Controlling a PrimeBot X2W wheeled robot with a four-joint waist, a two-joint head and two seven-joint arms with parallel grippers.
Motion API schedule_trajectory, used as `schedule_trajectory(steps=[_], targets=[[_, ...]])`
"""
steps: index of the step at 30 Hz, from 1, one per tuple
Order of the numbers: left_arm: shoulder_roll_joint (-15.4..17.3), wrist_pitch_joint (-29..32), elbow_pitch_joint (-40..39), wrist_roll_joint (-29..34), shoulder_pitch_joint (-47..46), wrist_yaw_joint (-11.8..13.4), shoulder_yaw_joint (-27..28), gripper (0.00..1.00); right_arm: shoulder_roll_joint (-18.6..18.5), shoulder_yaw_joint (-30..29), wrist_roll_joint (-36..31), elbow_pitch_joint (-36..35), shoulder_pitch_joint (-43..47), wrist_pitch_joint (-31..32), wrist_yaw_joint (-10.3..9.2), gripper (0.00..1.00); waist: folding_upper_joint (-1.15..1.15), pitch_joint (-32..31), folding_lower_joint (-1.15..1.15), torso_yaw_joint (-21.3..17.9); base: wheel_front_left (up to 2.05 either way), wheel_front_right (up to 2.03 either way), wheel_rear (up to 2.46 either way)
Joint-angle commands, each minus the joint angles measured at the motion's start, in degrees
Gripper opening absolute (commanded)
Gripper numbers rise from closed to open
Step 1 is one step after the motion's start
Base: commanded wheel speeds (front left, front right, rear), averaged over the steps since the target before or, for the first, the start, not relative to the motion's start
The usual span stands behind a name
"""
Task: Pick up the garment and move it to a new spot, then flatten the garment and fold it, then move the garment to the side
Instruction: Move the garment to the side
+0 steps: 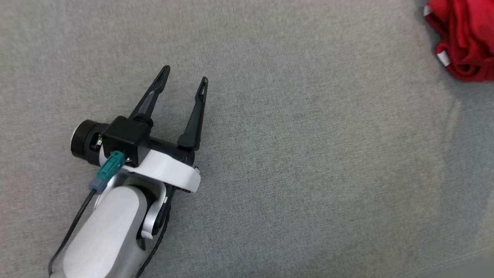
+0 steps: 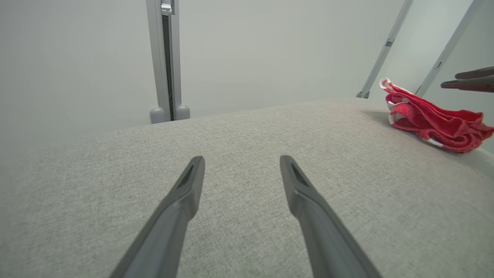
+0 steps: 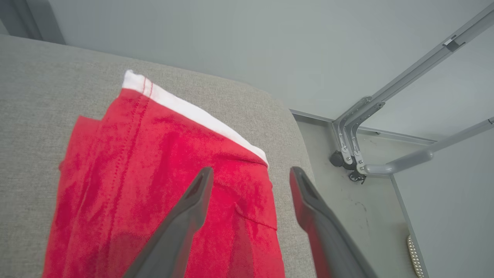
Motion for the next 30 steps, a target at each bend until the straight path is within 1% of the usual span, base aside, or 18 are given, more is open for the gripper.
schedule_trajectory(steps=[1,4,9,13,16,19,20,21,23,24,25,26,28,30], targets=[[0.2,-0.8,0.5,-0.6,1.0,0.1,0.5,1.0,0.5,0.4,-0.6,0.5,-0.2,-2.3,-0.02,1.0,0.0,-2.9,0.0,0.1,0.0,0.0,0.0],[-0.1,-2.3,1.7,-1.7,2.1,0.1,1.2,1.0,1.7,0.6,-0.9,0.5,0.7,-7.0,-0.02,1.0,0.0,-6.9,0.0,0.2,0.0,0.0,0.0],[0.2,-4.8,3.6,-4.0,5.1,0.9,3.4,1.0,2.7,0.9,-1.8,-1.7,2.6,-14.7,-0.02,1.0,0.0,-14.1,0.0,0.6,0.0,0.0,0.0],[0.9,-5.9,4.6,-5.6,8.0,1.3,5.0,1.0,3.1,-1.4,-1.2,-5.8,5.5,-16.7,-0.02,1.0,0.0,-19.3,0.0,0.9,0.0,0.0,0.0],[1.3,-6.6,4.9,-6.7,10.3,1.8,6.3,1.0,2.2,-6.0,-2.1,-11.6,8.6,-16.9,-0.02,1.0,0.0,-22.5,0.0,1.1,0.0,0.0,0.0],[1.9,-7.2,5.1,-7.5,12.6,2.5,7.5,1.0,1.7,-11.3,-4.1,-17.7,15.0,-16.8,-0.02,1.0,0.0,-25.4,0.0,1.3,0.0,0.0,0.0],[2.4,-7.5,5.3,-7.9,14.1,2.7,8.3,1.0,1.9,-14.6,-5.6,-22.2,19.9,-16.9,-0.02,1.0,0.0,-27.0,0.0,1.5,0.0,0.0,0.0],[2.4,-7.5,5.3,-7.9,14.1,2.7,8.3,1.0,1.9,-14.6,-5.6,-22.2,19.9,-16.9,-0.02,1.0,0.0,-27.0,0.0,1.5,0.0,0.0,0.0],[2.6,-7.8,5.5,-8.4,15.5,3.1,8.8,1.0,1.6,-18.4,-7.7,-26.1,25.1,-16.9,-0.03,1.0,0.0,-28.5,0.0,1.7,0.0,0.0,0.0],[2.7,-8.2,5.5,-8.7,17.1,3.1,9.2,1.0,2.3,-22.4,-9.7,-29.5,31.1,-16.9,-0.03,1.0,0.0,-29.8,0.0,2.0,0.0,0.0,0.0],[2.7,-8.4,5.4,-9.1,17.7,3.1,9.6,1.0,2.7,-24.5,-10.7,-31.0,34.0,-16.9,-0.03,1.0,0.0,-30.4,0.0,2.0,0.0,0.0,0.0],[2.7,-8.4,5.4,-9.1,17.7,3.1,9.6,1.0,2.7,-24.5,-10.7,-31.0,34.0,-16.9,-0.03,1.0,0.0,-30.4,0.0,2.0,0.0,0.0,0.0],[2.7,-8.9,5.2,-9.5,19.2,3.0,10.4,1.0,3.9,-28.5,-12.5,-34.0,39.1,-16.9,-0.02,1.0,0.0,-31.4,0.0,2.1,0.0,0.0,0.0],[2.7,-9.3,5.0,-9.5,21.0,3.3,10.8,1.0,5.3,-32.3,-14.1,-36.9,44.4,-16.9,-0.03,1.0,0.0,-32.2,0.0,2.1,0.0,0.0,0.0]])
